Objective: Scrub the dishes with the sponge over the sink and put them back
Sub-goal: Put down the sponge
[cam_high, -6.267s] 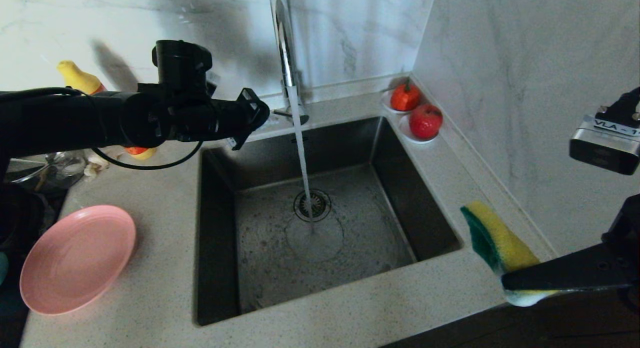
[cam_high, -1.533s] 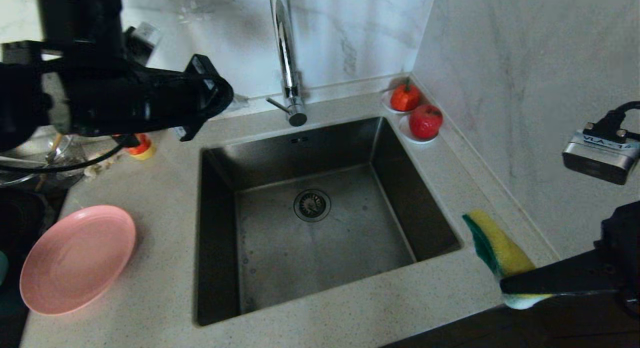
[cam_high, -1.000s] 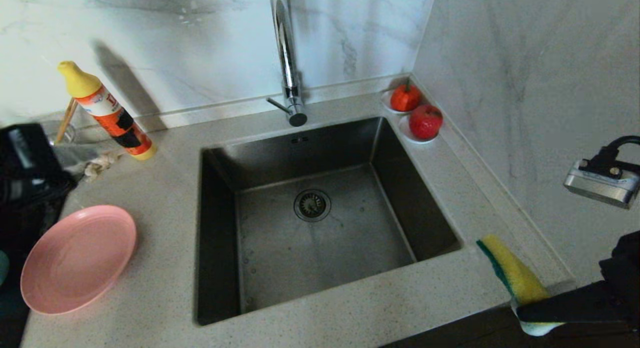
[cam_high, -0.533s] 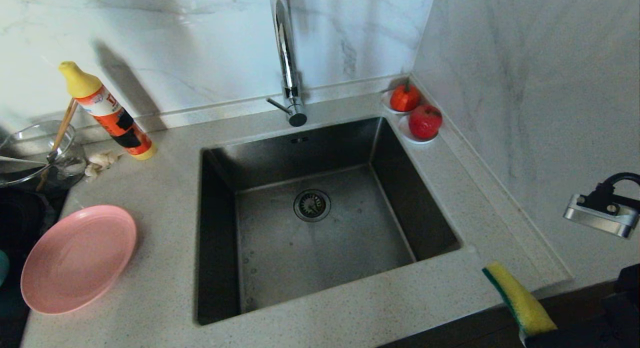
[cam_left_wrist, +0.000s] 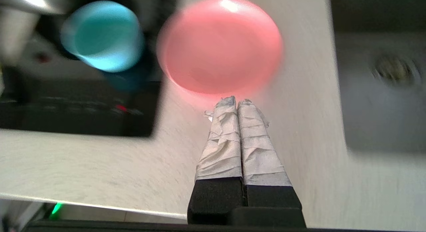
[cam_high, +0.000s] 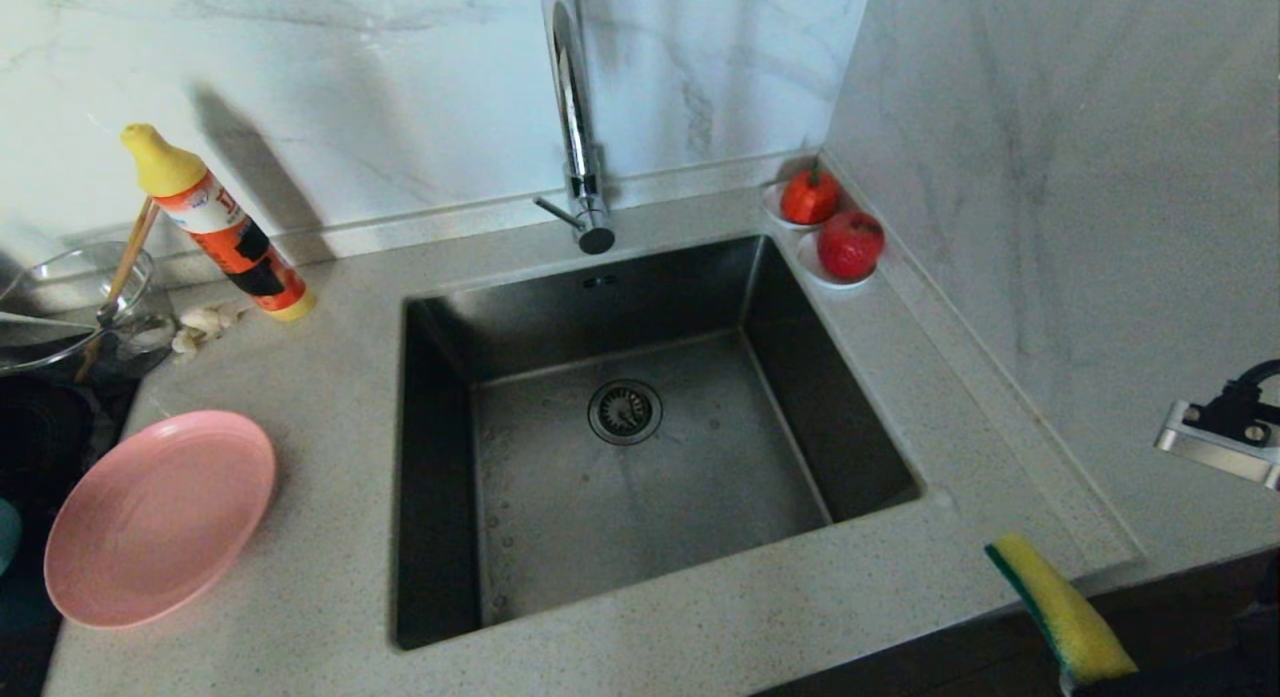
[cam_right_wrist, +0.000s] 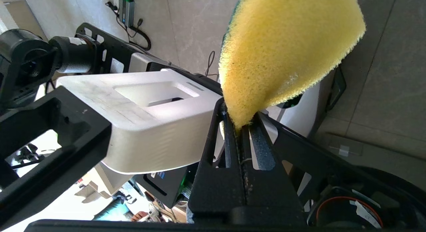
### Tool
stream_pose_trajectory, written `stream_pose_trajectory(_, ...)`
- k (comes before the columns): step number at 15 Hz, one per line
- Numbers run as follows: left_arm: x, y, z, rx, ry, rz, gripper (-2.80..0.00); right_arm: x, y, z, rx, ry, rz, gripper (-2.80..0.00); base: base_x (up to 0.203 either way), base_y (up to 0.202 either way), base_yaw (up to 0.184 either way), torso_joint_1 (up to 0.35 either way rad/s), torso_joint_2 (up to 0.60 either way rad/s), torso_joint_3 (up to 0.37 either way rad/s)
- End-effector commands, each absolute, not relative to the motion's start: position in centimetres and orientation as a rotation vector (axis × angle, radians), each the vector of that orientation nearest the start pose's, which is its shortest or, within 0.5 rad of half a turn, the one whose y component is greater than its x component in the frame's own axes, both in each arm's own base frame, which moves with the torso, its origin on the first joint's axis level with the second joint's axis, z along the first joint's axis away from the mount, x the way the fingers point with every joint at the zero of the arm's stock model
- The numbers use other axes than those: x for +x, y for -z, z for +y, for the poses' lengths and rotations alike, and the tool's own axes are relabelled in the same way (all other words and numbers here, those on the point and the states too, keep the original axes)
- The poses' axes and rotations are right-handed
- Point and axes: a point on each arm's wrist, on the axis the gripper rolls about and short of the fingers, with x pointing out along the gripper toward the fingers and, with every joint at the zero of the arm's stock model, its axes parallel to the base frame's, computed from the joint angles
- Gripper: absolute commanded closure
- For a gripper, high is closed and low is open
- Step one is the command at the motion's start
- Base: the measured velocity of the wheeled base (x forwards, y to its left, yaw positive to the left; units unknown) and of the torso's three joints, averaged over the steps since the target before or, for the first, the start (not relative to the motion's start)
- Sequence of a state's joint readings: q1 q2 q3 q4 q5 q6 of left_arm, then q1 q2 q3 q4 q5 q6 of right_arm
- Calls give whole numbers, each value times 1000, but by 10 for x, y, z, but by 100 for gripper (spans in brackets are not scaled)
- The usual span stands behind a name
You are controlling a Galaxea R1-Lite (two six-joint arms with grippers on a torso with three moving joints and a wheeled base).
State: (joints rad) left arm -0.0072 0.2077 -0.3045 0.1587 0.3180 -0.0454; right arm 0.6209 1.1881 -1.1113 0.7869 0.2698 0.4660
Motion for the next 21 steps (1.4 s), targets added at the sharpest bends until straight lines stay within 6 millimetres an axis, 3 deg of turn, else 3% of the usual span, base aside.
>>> stream_pose_trajectory(1, -35, -101, 5, -2, -218, 20, 0, 104, -260, 82, 248, -606, 1060, 0, 0, 0, 0, 0, 0, 0)
stream_pose_trajectory(6, -27, -76, -1, 68, 42, 73, 0, 106, -251, 82, 136, -575, 1047, 0, 0, 0, 0, 0, 0, 0)
stream_pose_trajectory(14, -27, -76, -1, 48, 38, 67, 0, 95, -233, 74, -100, -547, 1016, 0, 0, 0, 0, 0, 0, 0)
stream_pose_trajectory(21, -27, -77, -1, 48, 38, 65, 0, 66, -197, 46, -443, -445, 962, 0, 0, 0, 0, 0, 0, 0)
